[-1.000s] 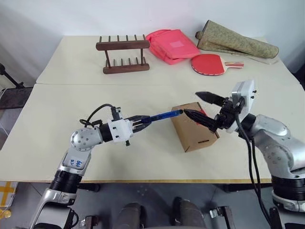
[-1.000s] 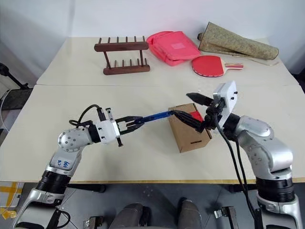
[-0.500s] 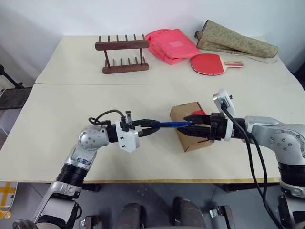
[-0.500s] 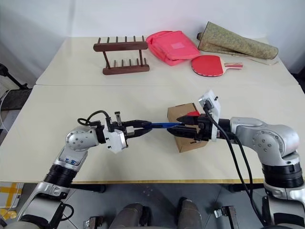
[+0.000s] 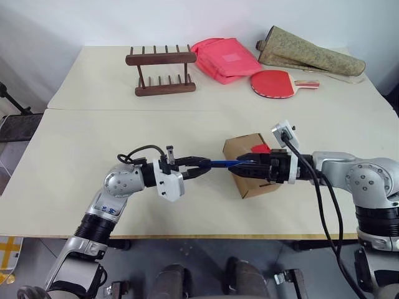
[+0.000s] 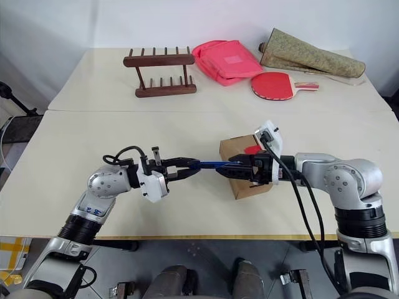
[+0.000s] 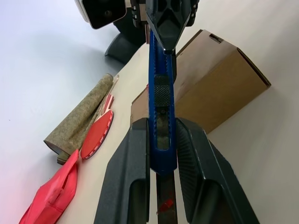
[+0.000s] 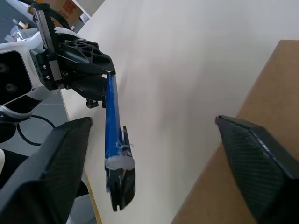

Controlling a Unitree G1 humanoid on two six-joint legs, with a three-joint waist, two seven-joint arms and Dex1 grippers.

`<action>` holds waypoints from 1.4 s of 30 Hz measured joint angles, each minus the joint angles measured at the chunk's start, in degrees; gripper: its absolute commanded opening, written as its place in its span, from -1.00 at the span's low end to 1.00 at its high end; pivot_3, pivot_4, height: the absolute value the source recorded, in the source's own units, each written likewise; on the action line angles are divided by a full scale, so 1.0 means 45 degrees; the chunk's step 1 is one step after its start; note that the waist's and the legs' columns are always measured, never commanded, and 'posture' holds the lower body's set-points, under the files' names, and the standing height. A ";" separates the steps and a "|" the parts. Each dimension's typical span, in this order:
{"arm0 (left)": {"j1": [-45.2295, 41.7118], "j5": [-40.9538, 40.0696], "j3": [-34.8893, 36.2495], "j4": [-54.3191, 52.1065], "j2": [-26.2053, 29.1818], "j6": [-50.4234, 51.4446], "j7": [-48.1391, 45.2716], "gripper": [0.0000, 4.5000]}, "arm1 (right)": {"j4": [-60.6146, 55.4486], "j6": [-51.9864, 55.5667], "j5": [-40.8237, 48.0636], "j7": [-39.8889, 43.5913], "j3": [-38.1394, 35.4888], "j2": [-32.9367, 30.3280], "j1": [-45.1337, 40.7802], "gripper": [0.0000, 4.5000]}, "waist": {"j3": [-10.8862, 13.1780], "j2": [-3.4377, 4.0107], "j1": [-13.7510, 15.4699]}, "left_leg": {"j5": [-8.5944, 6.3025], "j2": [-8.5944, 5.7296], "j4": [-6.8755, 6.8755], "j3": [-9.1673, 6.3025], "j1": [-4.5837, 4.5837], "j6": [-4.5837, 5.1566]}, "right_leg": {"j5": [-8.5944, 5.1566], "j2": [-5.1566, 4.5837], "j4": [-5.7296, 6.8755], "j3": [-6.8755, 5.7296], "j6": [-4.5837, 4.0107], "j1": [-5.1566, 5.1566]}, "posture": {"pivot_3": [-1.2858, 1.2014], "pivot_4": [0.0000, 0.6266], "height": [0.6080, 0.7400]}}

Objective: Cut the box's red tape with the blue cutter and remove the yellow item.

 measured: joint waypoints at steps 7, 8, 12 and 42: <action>0.0001 0.0040 0.0022 0.0071 0.0032 0.0106 0.0024 -0.79 | 0.0008 0.0108 0.0132 -0.0004 -0.0175 0.0255 0.0001 -0.52 | 0.0000 0.0000 -0.0004 | 0.0000 0.0001 0.0000 0.0000 0.0000 0.0000 | 0.0000 0.0002 0.0000 -0.0001 0.0000 0.0000 | 0.03 -0.52 1.00; 0.0001 0.0047 0.0031 0.0092 0.0035 0.0162 0.0033 -0.79 | -0.0001 0.0127 0.0256 0.0049 -0.0253 0.0286 0.0000 -0.65 | 0.0000 0.0000 -0.0001 | 0.0000 0.0001 0.0000 0.0000 0.0000 0.0000 | 0.0000 0.0002 0.0000 -0.0001 0.0000 0.0000 | 0.03 -0.52 1.00; 0.0004 0.0138 0.0029 0.0139 0.0036 0.0287 0.0063 -0.79 | -0.0172 0.0191 0.0402 0.0210 -0.0266 0.0350 0.0003 -0.93 | 0.0000 0.0000 0.0003 | 0.0000 0.0000 0.0000 -0.0002 0.0000 0.0000 | 0.0000 0.0001 0.0001 -0.0001 0.0000 0.0000 | 0.03 -0.52 1.00; 0.0115 -0.4477 0.1369 -0.1199 -0.0025 0.9507 -0.0771 -1.00 | -0.1833 0.2004 0.1607 -0.1815 -0.4223 -0.4123 0.0881 -0.93 | 0.0039 -0.0020 0.0171 | 0.0001 -0.0011 0.0011 -0.0019 -0.0019 -0.0001 | 0.0002 0.0001 0.0002 0.0006 0.0004 0.0004 | 0.03 -0.52 1.00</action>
